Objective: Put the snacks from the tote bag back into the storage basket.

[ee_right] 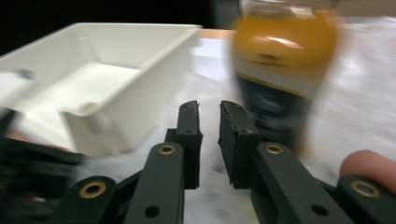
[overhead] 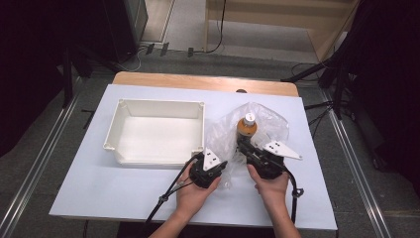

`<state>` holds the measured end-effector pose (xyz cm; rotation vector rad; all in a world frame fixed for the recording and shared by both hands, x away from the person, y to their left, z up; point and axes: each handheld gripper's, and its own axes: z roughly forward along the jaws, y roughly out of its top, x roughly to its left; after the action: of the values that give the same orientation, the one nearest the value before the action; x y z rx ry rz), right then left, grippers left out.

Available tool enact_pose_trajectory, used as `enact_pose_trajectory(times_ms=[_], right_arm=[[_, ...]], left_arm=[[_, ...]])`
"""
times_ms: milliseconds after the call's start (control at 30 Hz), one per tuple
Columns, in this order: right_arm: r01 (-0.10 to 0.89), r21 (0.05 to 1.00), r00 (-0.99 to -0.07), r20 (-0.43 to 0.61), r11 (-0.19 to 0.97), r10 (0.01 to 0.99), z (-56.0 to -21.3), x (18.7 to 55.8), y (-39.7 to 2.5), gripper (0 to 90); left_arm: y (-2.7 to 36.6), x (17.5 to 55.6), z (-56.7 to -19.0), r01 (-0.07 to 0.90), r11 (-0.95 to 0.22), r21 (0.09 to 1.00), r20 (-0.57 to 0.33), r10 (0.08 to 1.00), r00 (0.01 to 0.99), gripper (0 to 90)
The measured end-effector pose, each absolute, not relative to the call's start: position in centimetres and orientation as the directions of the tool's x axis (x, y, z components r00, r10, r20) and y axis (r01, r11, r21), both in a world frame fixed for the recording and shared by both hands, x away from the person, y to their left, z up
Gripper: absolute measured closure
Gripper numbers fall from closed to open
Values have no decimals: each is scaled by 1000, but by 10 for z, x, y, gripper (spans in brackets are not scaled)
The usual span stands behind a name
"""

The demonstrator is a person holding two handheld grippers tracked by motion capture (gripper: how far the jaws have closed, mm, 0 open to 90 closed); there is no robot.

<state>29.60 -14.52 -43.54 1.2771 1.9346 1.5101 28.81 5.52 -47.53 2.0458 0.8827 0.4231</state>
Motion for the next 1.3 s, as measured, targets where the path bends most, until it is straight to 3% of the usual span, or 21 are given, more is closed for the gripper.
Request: enact_pose_trajectory(times_ms=[33, 133, 167, 300, 400, 467, 500, 533, 567, 800, 967, 1067, 1167, 1300], right_arm=[[451, 891, -550, 226, 58, 804, -438, 303, -130, 810], [513, 851, -522, 206, 112, 827, -450, 314, -117, 837], [582, 805, -476, 220, 118, 851, -464, 323, -114, 862], [649, 743, -427, 177, 164, 887, -481, 330, -113, 900], [655, 736, -423, 168, 172, 890, -483, 331, -113, 900], [658, 734, -422, 176, 167, 889, -483, 331, -113, 900], [655, 739, -432, 199, 155, 880, -483, 330, -115, 875], [655, 739, -432, 199, 155, 880, -483, 330, -115, 875], [646, 749, -441, 208, 148, 873, -482, 329, -117, 853], [527, 846, -503, 236, 78, 831, -452, 308, -136, 751], [441, 897, -495, 214, 31, 842, -430, 298, -152, 691], [401, 916, -441, 205, -12, 874, -423, 296, -160, 595], [385, 922, -405, 198, -30, 893, -420, 300, -164, 427], [395, 919, -387, 173, -7, 906, -422, 311, -158, 340]], left_arm=[[55, 289, -476, 437, -394, 809, -23, 720, 693, 888], [56, 290, -475, 448, -382, 809, -38, 725, 687, 873], [57, 289, -475, 437, -376, 817, -36, 723, 690, 817], [60, 284, -472, 388, -338, 857, -35, 714, 699, 577], [66, 279, -469, 334, -268, 904, -48, 712, 701, 512], [66, 280, -470, 342, -272, 899, -47, 718, 695, 600], [65, 281, -471, 354, -281, 892, -50, 718, 694, 751], [65, 282, -472, 368, -292, 883, -51, 720, 693, 751], [64, 282, -472, 377, -298, 877, -51, 723, 689, 838], [62, 287, -474, 422, -320, 848, -56, 738, 673, 889], [63, 288, -473, 429, -311, 848, -68, 739, 671, 890], [63, 287, -473, 428, -312, 848, -68, 737, 672, 890], [63, 288, -473, 431, -309, 848, -72, 737, 672, 889], [63, 288, -473, 432, -315, 845, -69, 736, 673, 889]])
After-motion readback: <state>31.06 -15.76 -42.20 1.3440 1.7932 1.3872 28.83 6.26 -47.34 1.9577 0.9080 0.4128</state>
